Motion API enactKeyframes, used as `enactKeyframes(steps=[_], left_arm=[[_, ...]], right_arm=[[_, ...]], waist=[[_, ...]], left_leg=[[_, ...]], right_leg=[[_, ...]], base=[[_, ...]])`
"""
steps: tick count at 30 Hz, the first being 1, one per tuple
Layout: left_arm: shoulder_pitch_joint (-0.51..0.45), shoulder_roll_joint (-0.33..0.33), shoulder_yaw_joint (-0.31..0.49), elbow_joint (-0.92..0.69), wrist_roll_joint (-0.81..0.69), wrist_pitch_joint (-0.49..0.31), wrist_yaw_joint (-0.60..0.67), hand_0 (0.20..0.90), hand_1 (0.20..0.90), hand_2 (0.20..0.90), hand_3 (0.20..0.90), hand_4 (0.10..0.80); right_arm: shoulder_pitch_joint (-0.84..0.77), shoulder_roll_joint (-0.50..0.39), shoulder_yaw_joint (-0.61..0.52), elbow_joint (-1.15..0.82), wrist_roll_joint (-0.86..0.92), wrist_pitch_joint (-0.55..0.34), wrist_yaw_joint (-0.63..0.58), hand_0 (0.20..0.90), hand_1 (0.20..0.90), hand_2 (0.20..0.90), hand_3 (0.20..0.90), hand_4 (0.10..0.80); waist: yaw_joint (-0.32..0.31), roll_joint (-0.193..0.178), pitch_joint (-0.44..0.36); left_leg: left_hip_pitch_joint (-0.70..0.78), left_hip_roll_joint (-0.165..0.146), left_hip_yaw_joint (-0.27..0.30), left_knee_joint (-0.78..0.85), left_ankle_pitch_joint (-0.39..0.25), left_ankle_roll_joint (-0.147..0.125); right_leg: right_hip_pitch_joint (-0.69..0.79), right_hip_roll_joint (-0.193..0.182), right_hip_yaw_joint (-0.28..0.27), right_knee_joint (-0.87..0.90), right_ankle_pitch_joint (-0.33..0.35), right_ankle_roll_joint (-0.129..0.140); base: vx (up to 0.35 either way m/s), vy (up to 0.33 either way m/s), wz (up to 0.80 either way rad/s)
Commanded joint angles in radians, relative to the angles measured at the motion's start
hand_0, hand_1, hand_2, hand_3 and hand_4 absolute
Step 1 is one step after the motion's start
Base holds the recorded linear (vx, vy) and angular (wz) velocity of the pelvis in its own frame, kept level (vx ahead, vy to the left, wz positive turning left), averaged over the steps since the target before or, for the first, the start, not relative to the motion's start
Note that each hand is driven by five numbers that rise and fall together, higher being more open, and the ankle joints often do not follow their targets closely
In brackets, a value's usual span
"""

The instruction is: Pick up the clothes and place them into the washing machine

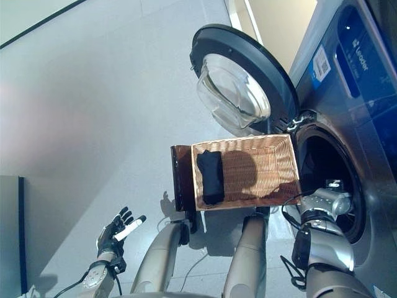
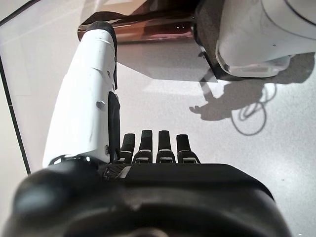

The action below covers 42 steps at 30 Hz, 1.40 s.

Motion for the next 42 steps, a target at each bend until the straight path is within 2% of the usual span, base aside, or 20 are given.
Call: enactKeyframes(steps=[1,7,14,23,26,27,29,38,42], left_arm=[[0.022,0.079,0.085,0.032,0.001,-0.046,0.020,0.900,0.900,0.900,0.900,0.800],[0.022,0.075,0.102,0.021,0.013,-0.048,0.019,0.900,0.900,0.900,0.900,0.800],[0.007,0.053,0.110,0.095,0.023,-0.040,0.027,0.900,0.900,0.900,0.900,0.800],[-0.009,0.053,0.128,0.146,0.037,-0.045,0.031,0.900,0.900,0.900,0.900,0.800],[-0.006,0.056,0.136,0.158,0.059,-0.047,0.039,0.900,0.900,0.900,0.900,0.800],[-0.009,0.055,0.138,0.163,0.075,-0.049,0.048,0.900,0.900,0.900,0.900,0.800],[-0.014,0.055,0.137,0.163,0.100,-0.054,0.060,0.900,0.900,0.900,0.900,0.800],[-0.029,0.034,0.133,0.179,0.154,-0.055,0.091,0.900,0.900,0.900,0.900,0.800],[-0.028,0.031,0.122,0.155,0.158,-0.054,0.094,0.900,0.900,0.900,0.900,0.800]], right_arm=[[0.018,-0.050,0.056,0.027,-0.113,-0.004,0.040,0.900,0.900,0.900,0.900,0.800],[0.066,0.014,0.086,0.055,-0.141,0.034,0.066,0.900,0.900,0.900,0.900,0.800],[0.173,0.163,0.154,0.004,-0.175,0.069,0.113,0.900,0.900,0.900,0.900,0.800],[0.245,0.224,0.283,-0.033,-0.357,0.127,0.126,0.900,0.900,0.900,0.900,0.800],[0.267,0.229,0.384,-0.027,-0.582,0.172,0.091,0.900,0.900,0.900,0.900,0.800],[0.268,0.222,0.444,-0.018,-0.733,0.201,0.060,0.900,0.900,0.900,0.900,0.800],[0.264,0.229,0.528,-0.021,-0.883,0.224,0.028,0.900,0.900,0.900,0.900,0.800],[0.276,0.293,0.655,0.039,-1.159,0.290,-0.021,0.900,0.900,0.900,0.900,0.800],[0.259,0.306,0.677,0.049,-1.182,0.298,-0.038,0.900,0.900,0.900,0.900,0.800]], waist=[[0.008,-0.033,-0.048],[0.017,-0.073,-0.063],[0.018,-0.120,-0.082],[0.014,-0.141,-0.084],[0.022,-0.147,-0.089],[0.024,-0.148,-0.089],[0.030,-0.151,-0.088],[0.046,-0.150,-0.095],[0.054,-0.145,-0.091]], left_leg=[[0.047,0.020,0.004,-0.027,-0.007,-0.055],[0.139,0.021,-0.008,-0.124,0.032,-0.059],[0.278,0.031,-0.008,-0.264,0.079,-0.060],[0.323,0.029,-0.014,-0.295,0.092,-0.063],[0.331,0.031,-0.016,-0.306,0.100,-0.064],[0.332,0.033,-0.018,-0.306,0.102,-0.065],[0.329,0.034,-0.020,-0.307,0.106,-0.066],[0.326,0.029,-0.037,-0.289,0.100,-0.066],[0.307,0.024,-0.043,-0.279,0.101,-0.064]], right_leg=[[0.083,0.000,0.032,-0.181,0.234,0.001],[0.205,-0.003,-0.012,-0.299,0.270,0.010],[0.351,-0.003,-0.067,-0.432,0.313,0.026],[0.407,-0.011,-0.092,-0.478,0.327,0.030],[0.422,-0.009,-0.103,-0.492,0.332,0.030],[0.428,-0.010,-0.108,-0.496,0.333,0.030],[0.428,-0.010,-0.114,-0.498,0.337,0.030],[0.446,-0.015,-0.130,-0.498,0.335,0.035],[0.436,-0.018,-0.132,-0.495,0.337,0.035]], base=[[0.057,-0.026,0.04],[0.073,-0.044,0.00],[0.088,-0.032,-0.04],[0.014,-0.004,0.00],[0.023,-0.014,0.05],[0.000,0.000,0.00],[0.003,-0.028,0.05],[0.020,-0.010,0.07],[-0.004,0.004,0.01]])
